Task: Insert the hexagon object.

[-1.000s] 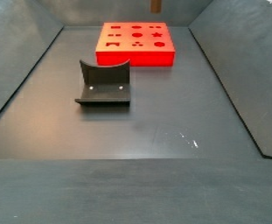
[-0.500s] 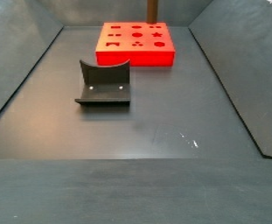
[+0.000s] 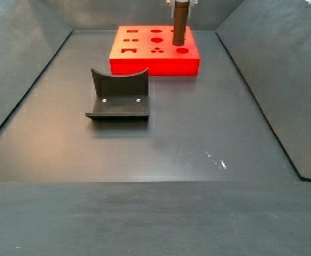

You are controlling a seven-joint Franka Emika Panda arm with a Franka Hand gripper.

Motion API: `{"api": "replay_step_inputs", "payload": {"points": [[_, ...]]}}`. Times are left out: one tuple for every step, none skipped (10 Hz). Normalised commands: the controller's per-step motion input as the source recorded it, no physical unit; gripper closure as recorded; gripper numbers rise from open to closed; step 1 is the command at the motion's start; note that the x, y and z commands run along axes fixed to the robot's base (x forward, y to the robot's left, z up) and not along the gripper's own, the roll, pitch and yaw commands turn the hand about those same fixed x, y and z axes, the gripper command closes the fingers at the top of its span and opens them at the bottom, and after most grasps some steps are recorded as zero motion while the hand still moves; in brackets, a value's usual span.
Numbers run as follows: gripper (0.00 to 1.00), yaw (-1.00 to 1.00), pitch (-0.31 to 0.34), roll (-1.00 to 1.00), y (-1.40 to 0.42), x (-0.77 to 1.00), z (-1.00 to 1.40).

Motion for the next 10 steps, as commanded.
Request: {"api": "replay_step_inputs", "payload": {"points": [[1.00,0.00,-0.187,-0.03,0.00,-0.12,0.03],[1.00,0.00,-0.224,-0.01,0.00,-0.26,0.00],[1.00,0.00,-0.136,0.05,-0.04,-0.19,0.00],[1.00,0.03,-0.129,0.01,-0.12,-0.08,-0.23],[1.00,0.03,-0.201,-0.01,-0.14,0.00,-0.49],[1.00,0.03,-0.207,-0.01,-0.09,0.05,-0.49],[1.00,0.02,-0.143,0.00,0.00,0.08,-0.41],[1.00,0.02,-0.064,0.08,0.01,-0.07,-0.30],[1.00,-0.01,-0.076,0.04,0.19,-0.41,-0.16],[1.00,0.00,-0.059,0.08,0.01,-0.13,-0.14]]}}
